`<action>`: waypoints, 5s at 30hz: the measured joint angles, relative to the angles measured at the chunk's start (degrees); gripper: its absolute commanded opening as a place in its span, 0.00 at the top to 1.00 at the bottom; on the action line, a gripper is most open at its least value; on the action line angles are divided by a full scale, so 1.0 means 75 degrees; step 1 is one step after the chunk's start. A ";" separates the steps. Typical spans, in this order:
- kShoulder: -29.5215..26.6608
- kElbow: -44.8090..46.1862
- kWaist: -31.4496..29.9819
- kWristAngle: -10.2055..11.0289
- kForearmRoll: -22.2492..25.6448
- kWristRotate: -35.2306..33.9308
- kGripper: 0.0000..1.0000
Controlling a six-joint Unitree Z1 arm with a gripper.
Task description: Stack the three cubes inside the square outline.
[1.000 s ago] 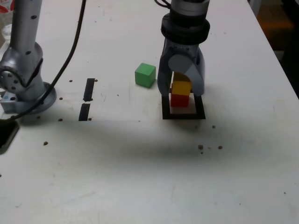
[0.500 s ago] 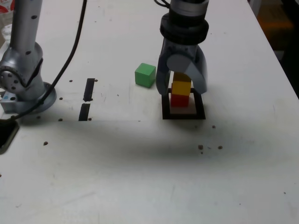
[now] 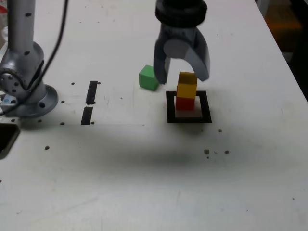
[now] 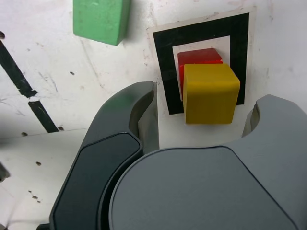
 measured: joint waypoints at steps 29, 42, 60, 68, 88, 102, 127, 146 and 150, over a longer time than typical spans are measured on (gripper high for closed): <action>-0.1747 0.3107 0.0361 0.1599 -0.1260 0.1311 0.15; -0.1248 0.3614 0.0638 0.1837 -0.2205 0.1848 0.15; -0.0763 0.3721 0.0808 0.1901 -0.2655 0.1931 0.17; -0.0690 0.3801 0.0842 0.1921 -0.2891 0.1932 0.31; -0.0666 0.3905 0.0868 0.1921 -0.3236 0.1781 0.87; -0.1125 0.3276 0.0867 0.1797 -0.1671 0.1172 0.87; -0.1054 -0.1004 0.0118 0.0831 0.2108 0.0205 0.87; 0.0156 -0.2347 -0.0522 0.0643 0.2401 -0.0275 0.87; 0.0305 -0.2436 -0.0538 0.0622 0.2429 -0.0302 0.87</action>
